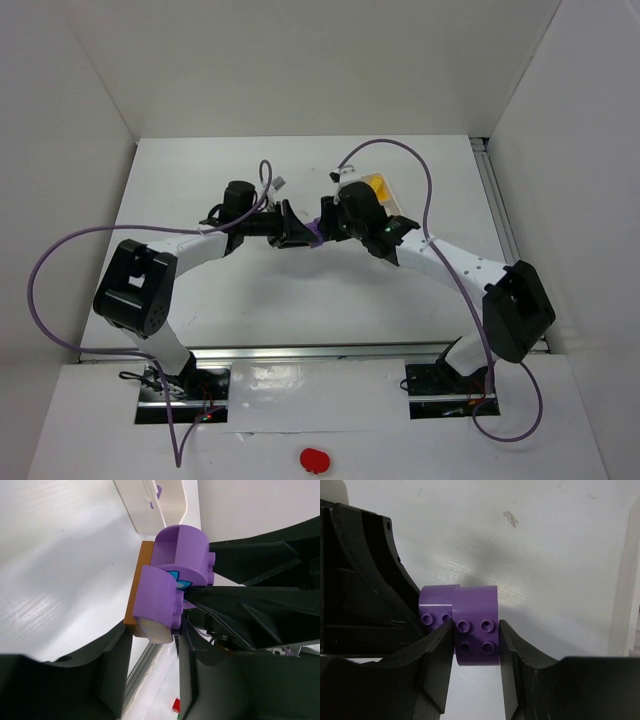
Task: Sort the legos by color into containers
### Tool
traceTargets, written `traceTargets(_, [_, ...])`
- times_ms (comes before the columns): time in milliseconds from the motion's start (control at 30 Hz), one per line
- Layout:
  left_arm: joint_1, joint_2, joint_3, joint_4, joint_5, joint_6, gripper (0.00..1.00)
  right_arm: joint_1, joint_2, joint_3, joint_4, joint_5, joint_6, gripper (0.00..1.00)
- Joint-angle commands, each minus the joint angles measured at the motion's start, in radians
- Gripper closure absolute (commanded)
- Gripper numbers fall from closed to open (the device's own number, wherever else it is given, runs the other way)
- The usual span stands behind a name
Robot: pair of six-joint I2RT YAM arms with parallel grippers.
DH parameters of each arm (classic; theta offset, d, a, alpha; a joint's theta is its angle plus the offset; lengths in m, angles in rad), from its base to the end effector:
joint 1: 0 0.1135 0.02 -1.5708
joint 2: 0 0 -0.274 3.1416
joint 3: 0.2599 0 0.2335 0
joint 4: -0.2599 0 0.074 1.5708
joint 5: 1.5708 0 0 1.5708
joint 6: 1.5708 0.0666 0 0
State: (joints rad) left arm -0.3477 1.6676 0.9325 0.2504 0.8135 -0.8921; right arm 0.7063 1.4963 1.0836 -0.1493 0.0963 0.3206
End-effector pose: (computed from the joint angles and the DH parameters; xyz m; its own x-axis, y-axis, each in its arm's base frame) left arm 0.3220 -0.1682 0.2236 -0.9278 -0.2325 -0.2919 0.1855 0.3915 -0.9013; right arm 0.2697 0.2217 0.2764 -0.5688 -0.0729 -0.8192 -0.4266 0.8778 0.2180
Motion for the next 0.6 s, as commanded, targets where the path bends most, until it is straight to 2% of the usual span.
traceTargets(0, [-0.011, 0.010, 0.064, 0.040, 0.019, 0.022, 0.58, 0.012, -0.054, 0.001, -0.012, -0.030, 0.008, 0.78])
traceTargets(33, [-0.011, 0.011, 0.075, 0.039, 0.019, 0.022, 0.64, 0.012, -0.054, 0.001, -0.021, -0.030, 0.008, 0.78])
traceTargets(67, [-0.011, 0.011, 0.075, 0.018, 0.019, 0.033, 0.79, 0.012, -0.054, 0.001, -0.030, -0.030, 0.008, 0.78])
traceTargets(133, [-0.011, 0.011, 0.109, -0.055, -0.013, 0.056, 0.95, 0.012, -0.074, -0.010, -0.030, -0.020, 0.008, 0.78])
traceTargets(167, [-0.011, 0.021, 0.109, -0.089, -0.028, 0.067, 1.00, 0.012, -0.074, -0.010, -0.039, 0.000, 0.008, 0.78])
traceTargets(400, [-0.002, 0.052, 0.152, -0.285, -0.160, 0.087, 1.00, 0.012, -0.151, -0.010, -0.059, 0.052, 0.020, 0.80])
traceTargets(567, [0.007, 0.061, 0.164, -0.329, -0.217, 0.110, 1.00, 0.012, -0.221, -0.036, -0.087, 0.224, 0.077, 0.80])
